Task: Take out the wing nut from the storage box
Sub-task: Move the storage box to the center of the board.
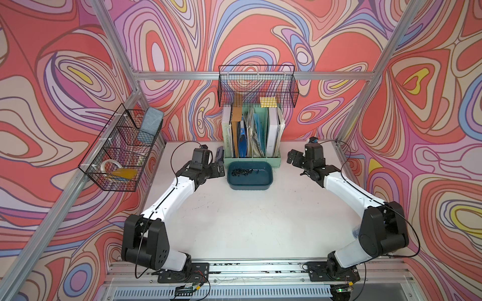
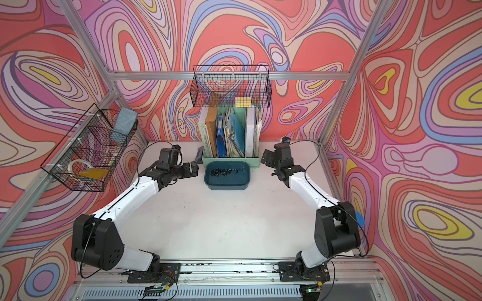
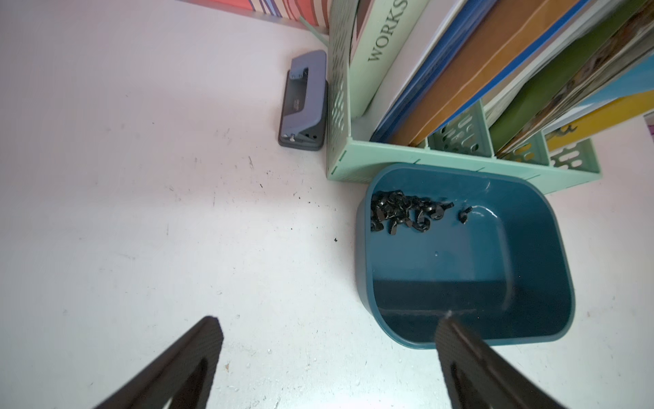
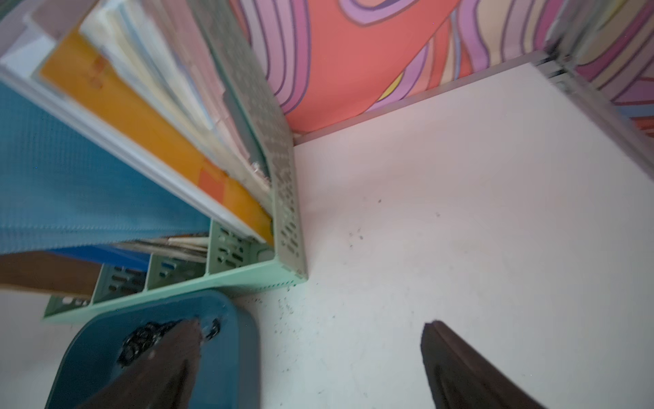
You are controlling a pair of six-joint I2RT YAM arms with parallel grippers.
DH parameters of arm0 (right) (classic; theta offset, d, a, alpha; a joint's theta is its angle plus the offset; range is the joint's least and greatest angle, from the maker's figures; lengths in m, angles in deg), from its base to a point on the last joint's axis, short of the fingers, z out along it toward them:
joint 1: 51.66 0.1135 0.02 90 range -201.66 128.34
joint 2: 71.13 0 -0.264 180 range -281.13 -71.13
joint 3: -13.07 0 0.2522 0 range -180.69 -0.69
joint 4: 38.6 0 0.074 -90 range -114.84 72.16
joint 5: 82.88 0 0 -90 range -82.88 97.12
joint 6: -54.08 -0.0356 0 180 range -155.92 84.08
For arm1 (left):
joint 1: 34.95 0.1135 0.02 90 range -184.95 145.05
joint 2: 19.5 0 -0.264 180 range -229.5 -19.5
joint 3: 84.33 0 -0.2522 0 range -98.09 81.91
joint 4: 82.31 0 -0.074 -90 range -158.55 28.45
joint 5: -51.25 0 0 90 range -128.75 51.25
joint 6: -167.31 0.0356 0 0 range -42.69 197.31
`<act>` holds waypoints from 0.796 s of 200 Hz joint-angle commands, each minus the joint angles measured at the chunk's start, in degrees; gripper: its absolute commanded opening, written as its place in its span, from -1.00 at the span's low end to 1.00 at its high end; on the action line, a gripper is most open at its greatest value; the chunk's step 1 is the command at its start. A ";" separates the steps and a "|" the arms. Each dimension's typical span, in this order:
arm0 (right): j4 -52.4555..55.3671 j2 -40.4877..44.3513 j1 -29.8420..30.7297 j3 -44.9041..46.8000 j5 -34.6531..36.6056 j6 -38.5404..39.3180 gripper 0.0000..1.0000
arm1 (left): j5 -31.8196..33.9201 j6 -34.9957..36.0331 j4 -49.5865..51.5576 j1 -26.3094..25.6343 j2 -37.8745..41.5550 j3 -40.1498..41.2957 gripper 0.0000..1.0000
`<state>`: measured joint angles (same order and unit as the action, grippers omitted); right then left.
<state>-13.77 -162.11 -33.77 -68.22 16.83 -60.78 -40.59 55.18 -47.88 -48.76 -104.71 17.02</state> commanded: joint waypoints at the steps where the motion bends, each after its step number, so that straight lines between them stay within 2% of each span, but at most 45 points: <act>1: 4.13 -4.12 6.49 -4.47 1.78 1.05 0.87 | -1.53 -0.25 0.68 0.03 -2.11 -0.70 0.97; 13: 5.56 -6.74 8.82 -7.00 1.33 0.43 0.70 | -2.11 -0.13 0.63 0.00 -3.29 -0.94 0.98; 31: 7.12 -10.16 11.33 -10.36 -0.46 -0.84 0.29 | -2.96 -0.06 0.82 -0.02 -4.81 -1.39 0.98; 63: 13.20 -17.77 13.51 -15.99 1.90 -3.10 0.05 | -5.00 -0.27 1.32 -0.13 -8.00 -2.21 0.98; 123: 16.94 -23.76 13.93 -19.65 -1.27 -4.90 -0.23 | -5.40 -1.18 0.87 -0.26 -9.43 -1.87 0.98; 159: 21.24 -26.51 13.93 -21.17 0.35 -7.30 -0.27 | -5.46 -1.72 0.85 -0.35 -9.45 -1.41 0.98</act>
<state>3.28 -187.16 -20.06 -88.39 16.26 -65.98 -45.45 54.33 -47.49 -48.87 -113.81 15.97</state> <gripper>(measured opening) 0.371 0.988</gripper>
